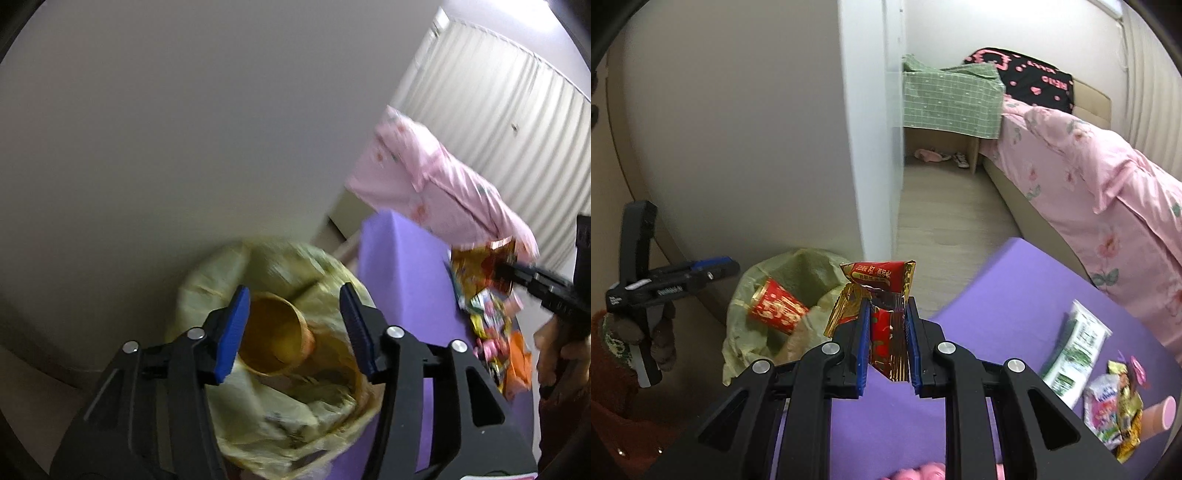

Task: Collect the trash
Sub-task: 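Carry the red wrapper to the trash bag and open the right tool, then move the left tool to the green milk carton and grasp it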

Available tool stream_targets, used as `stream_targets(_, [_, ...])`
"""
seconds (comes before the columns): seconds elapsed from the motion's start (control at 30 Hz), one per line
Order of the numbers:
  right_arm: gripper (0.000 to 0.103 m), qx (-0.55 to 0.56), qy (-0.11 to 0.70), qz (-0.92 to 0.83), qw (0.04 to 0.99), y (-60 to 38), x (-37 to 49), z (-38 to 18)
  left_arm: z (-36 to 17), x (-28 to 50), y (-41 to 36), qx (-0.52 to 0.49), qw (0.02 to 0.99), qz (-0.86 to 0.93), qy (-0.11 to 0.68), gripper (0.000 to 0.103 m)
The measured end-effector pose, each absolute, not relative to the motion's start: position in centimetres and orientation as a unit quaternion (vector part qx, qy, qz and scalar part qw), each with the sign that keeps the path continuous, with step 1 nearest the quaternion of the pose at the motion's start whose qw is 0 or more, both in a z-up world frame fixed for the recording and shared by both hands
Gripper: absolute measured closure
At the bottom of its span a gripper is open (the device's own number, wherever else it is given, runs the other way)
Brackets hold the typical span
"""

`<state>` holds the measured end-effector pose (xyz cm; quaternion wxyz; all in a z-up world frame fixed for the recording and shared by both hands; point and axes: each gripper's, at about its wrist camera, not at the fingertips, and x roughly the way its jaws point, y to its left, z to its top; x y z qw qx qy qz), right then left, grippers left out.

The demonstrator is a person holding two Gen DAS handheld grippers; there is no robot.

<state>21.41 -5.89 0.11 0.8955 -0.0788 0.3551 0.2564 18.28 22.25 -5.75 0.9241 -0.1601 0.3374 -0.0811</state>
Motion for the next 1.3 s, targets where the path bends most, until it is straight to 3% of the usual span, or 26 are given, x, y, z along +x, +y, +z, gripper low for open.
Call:
stream_targets(0.17, [0.085,-0.088,0.356,0.296,0.882,-1.3,22.1,-0.4,-3.4,15.8,25.3,-0.159,0.946,-0.015,0.282,0.047])
stream_targets(0.47, [0.083,-0.083,0.397,0.358,0.841,5.8,24.0,-3.3,-3.7,14.0,29.0,-0.2,0.942,0.017,0.268,0.047])
stream_targets(0.53, [0.065,-0.079,0.413,0.376,0.826,6.8,24.4,-4.1,-4.1,14.0,29.2,-0.205,0.94,0.017,0.272,0.047])
stream_targets(0.63, [0.046,-0.079,0.415,0.391,0.818,7.2,24.3,-4.4,-4.3,14.4,29.1,-0.205,0.939,0.014,0.276,0.046])
stream_targets(1.3, [0.045,-0.076,0.356,0.253,0.896,-6.6,19.8,0.2,-4.7,16.9,19.5,-0.156,0.932,-0.08,0.318,0.044])
